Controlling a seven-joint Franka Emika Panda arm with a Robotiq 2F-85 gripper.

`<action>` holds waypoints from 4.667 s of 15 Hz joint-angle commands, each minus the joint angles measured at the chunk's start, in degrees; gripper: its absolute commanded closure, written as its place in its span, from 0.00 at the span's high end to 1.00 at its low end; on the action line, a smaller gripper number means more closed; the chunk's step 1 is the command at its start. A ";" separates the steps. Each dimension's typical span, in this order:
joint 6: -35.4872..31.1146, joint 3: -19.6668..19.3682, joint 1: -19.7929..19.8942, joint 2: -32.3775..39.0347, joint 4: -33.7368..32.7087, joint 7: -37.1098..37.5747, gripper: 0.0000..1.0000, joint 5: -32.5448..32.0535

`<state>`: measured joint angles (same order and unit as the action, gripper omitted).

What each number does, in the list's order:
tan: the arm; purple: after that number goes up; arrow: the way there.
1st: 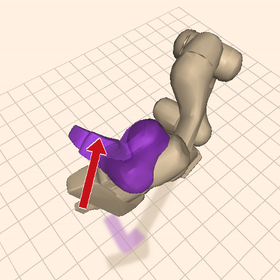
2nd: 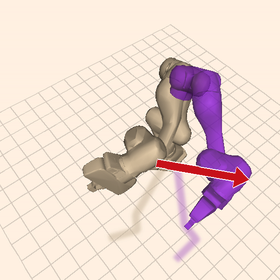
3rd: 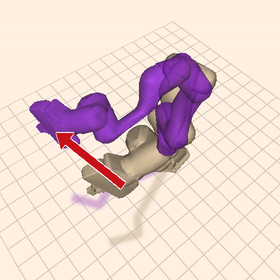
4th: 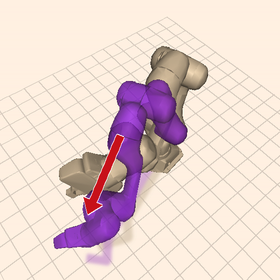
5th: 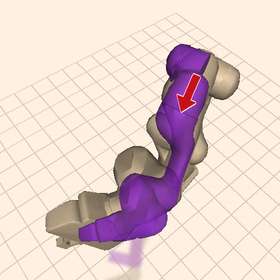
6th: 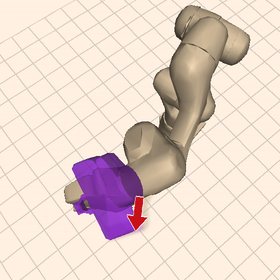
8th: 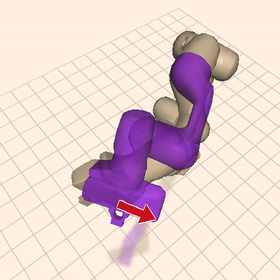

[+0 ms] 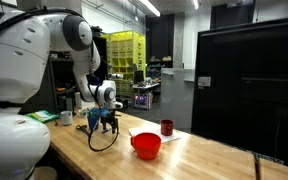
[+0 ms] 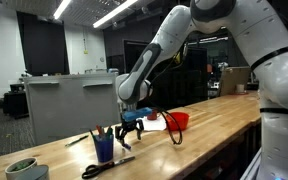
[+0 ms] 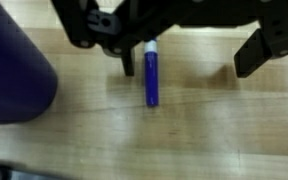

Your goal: Put the purple pen in the blue cup.

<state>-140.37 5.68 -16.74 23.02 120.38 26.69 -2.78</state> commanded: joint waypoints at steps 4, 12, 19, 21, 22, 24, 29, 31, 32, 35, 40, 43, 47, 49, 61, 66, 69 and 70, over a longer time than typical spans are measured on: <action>-1.50 -1.64 -1.81 0.97 -0.53 2.55 0.61 -1.25; -1.06 -1.34 -2.41 0.31 -1.13 2.18 0.01 -0.96; 5.12 -0.57 -2.31 -7.14 2.26 0.24 0.03 -2.21; 10.26 0.31 -1.73 -10.93 3.00 -1.53 0.03 -2.17; 13.50 0.83 -1.41 -13.07 3.28 -2.77 0.03 -2.11; 20.67 1.80 -0.80 -17.47 3.27 -5.16 0.03 -2.24; 44.54 4.35 0.93 -25.32 -0.50 -17.97 0.03 -0.74; 53.02 5.15 1.07 -26.51 -2.81 -22.41 0.03 -1.64; 56.55 5.65 0.98 -26.71 -4.05 -24.24 0.03 -2.18; 64.07 7.32 0.27 -25.44 -8.26 -28.35 0.03 -3.70; 68.99 11.45 -1.80 -20.10 -15.52 -30.44 0.03 -5.79; 58.49 9.37 1.12 -20.47 -10.43 -28.04 0.03 0.74; 48.90 7.00 3.77 -20.63 -5.72 -27.50 0.03 6.03; 46.36 6.25 4.76 -20.60 -4.32 -27.35 0.03 6.96; 51.28 12.77 -3.21 -20.26 -8.74 -24.01 0.03 -21.41; 59.30 16.37 -6.81 -18.60 -9.56 -27.22 0.03 -28.07; 61.49 17.82 -8.47 -17.06 -10.47 -27.78 0.03 -32.58; 61.29 18.07 -8.73 -16.81 -10.41 -27.87 0.03 -33.45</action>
<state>-81.04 22.86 -24.38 4.60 111.59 0.14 -32.84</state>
